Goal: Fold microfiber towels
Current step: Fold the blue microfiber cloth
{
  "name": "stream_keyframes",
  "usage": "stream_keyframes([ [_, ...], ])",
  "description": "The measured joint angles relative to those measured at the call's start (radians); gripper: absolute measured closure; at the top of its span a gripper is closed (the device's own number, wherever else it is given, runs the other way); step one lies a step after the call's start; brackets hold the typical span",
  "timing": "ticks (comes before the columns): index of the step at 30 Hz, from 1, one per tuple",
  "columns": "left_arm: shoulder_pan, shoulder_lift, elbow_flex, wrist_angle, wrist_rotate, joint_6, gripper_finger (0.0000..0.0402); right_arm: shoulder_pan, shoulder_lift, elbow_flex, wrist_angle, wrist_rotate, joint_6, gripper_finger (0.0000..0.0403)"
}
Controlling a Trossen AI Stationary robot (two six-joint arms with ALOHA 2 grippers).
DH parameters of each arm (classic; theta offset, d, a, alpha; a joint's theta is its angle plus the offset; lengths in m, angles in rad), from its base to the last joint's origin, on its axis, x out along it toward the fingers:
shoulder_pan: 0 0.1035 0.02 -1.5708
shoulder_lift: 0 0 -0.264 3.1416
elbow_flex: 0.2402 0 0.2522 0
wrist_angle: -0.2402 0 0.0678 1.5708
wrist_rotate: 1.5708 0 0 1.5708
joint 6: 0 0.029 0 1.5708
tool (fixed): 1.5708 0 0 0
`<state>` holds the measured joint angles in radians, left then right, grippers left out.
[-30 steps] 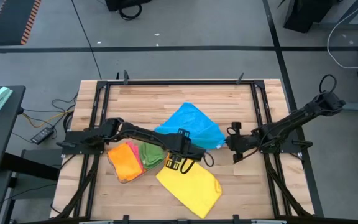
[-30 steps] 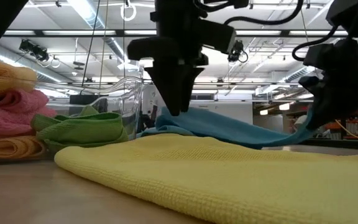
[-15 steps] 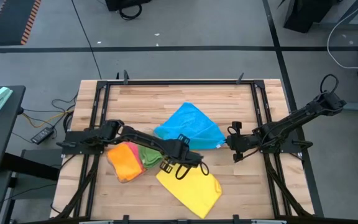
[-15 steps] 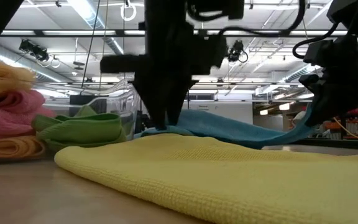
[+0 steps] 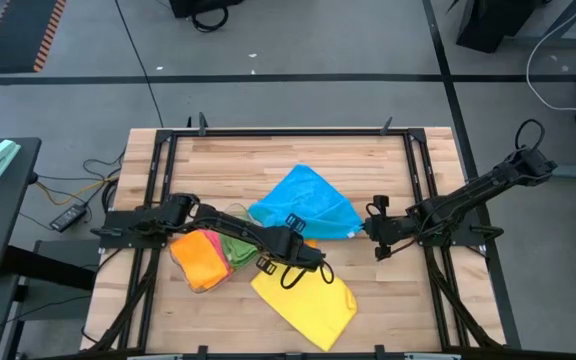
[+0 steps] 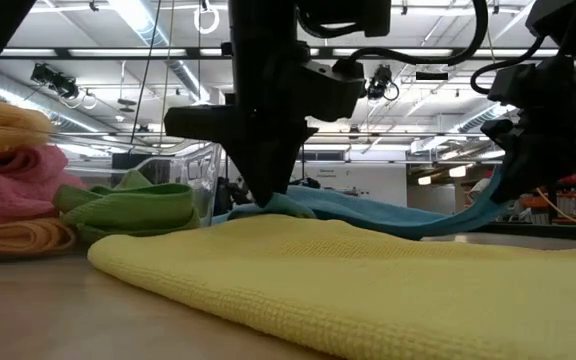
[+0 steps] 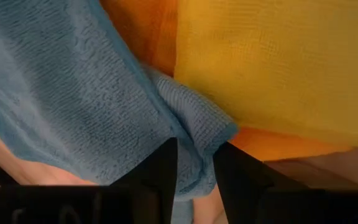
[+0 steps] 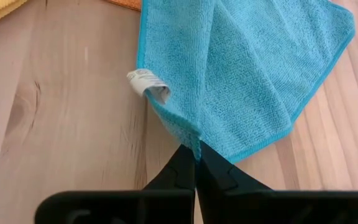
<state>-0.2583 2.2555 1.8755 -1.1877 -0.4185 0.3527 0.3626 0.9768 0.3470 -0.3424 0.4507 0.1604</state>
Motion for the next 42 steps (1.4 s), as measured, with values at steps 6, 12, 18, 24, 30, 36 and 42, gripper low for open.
stream_keyframes([
  [6, -0.004, 0.000, 0.036, -0.073, -0.012, 0.001, 0.0285, 0.000, 0.000, 0.000, 0.000, 0.000, 0.000, 0.0397],
  [12, 0.004, -0.001, 0.062, -0.093, -0.015, -0.044, 0.0281, 0.000, 0.000, 0.000, 0.000, 0.000, 0.001, 0.0397],
  [18, 0.011, 0.010, 0.062, -0.083, 0.003, -0.053, 0.0284, 0.000, 0.000, 0.000, 0.000, -0.007, 0.008, 0.0397],
  [24, 0.008, 0.027, 0.062, -0.096, 0.012, -0.041, 0.0281, 0.000, 0.000, 0.000, 0.000, -0.007, 0.011, 0.0397],
  [30, -0.005, 0.031, 0.062, -0.119, 0.015, 0.017, 0.0289, 0.000, 0.000, 0.000, 0.001, -0.007, 0.012, 0.0397],
  [36, -0.003, 0.031, 0.062, -0.128, 0.012, 0.020, 0.0305, 0.000, 0.000, 0.000, 0.001, -0.007, 0.012, 0.0397],
  [42, -0.002, 0.031, 0.062, -0.125, 0.008, 0.018, 0.0327, 0.000, 0.000, 0.000, 0.002, -0.007, 0.013, 0.0397],
])
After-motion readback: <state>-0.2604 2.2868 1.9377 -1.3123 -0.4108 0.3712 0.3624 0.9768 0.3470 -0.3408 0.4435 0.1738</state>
